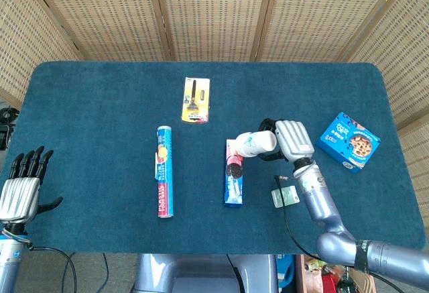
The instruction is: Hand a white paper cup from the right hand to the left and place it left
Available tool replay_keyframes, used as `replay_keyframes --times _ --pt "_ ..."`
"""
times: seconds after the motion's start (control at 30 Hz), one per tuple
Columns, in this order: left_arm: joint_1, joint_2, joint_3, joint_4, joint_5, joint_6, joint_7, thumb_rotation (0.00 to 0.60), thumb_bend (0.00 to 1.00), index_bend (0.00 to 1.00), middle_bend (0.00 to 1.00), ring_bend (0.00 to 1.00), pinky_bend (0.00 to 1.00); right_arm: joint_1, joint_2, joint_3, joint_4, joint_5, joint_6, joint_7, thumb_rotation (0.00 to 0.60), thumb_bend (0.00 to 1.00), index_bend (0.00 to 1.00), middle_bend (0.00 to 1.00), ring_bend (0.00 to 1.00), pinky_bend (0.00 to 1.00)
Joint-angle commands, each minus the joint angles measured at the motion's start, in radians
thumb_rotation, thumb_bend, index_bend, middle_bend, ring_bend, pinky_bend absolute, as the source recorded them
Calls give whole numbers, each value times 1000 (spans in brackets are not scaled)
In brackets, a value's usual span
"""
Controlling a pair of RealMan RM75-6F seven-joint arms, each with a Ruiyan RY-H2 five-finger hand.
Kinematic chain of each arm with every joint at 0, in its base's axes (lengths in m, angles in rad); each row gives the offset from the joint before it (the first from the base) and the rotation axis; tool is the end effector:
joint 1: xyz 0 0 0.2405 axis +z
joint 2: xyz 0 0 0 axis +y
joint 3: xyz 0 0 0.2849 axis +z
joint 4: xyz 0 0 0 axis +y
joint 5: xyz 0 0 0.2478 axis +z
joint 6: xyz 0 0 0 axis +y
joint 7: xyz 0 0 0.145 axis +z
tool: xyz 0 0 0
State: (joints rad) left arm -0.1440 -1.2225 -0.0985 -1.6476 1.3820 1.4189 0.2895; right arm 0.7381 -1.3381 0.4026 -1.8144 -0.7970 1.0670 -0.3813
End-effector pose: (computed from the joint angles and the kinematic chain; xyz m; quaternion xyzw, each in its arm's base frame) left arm -0.3332 0.2168 0.0993 -0.6089 -0.3633 -0.3346 0.6207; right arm -0.1144 -0.3917 0.0477 0.6165 -0.4704 0.4561 0.4366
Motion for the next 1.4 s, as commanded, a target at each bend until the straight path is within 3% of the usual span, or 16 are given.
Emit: replay_keyframes --times 0.03,0.2,0.33,0.8,1.0,1.1,1.3,1.4 --pt "-11 4 -9 -4 -12 -13 -5 600 93 0 0 0 0 53 -8 40 -50 66 2 -21 600 290 741 622 476 704" --pt "-33 7 -18 3 -34 -49 -14 600 93 0 0 0 0 143 -59 83 -74 183 3 -47 600 290 741 622 477 704" --pt "-62 2 -34 11 -45 -90 -77 600 94 0 0 0 0 239 -153 109 -23 268 13 -63 600 290 741 622 476 704" --pt "-135 -55 -75 11 -44 -169 -316 600 93 0 0 0 0 358 -292 130 146 361 31 -48 600 289 741 623 477 704" --pt "-150 -96 -75 34 -40 -168 -345 600 93 0 0 0 0 371 -323 228 222 416 17 59 600 290 741 626 479 704" --pt "-157 -133 -101 30 -61 -164 -436 600 93 0 0 0 0 373 -318 258 227 430 3 94 600 290 741 626 479 704" --pt "-172 -199 -161 7 -106 -185 -696 600 93 5 0 0 0 383 -310 257 235 436 1 99 600 290 741 628 481 704" --pt "-180 -248 -200 0 -140 -200 -849 600 93 88 0 0 0 387 -310 253 242 440 4 102 600 290 741 629 482 704"
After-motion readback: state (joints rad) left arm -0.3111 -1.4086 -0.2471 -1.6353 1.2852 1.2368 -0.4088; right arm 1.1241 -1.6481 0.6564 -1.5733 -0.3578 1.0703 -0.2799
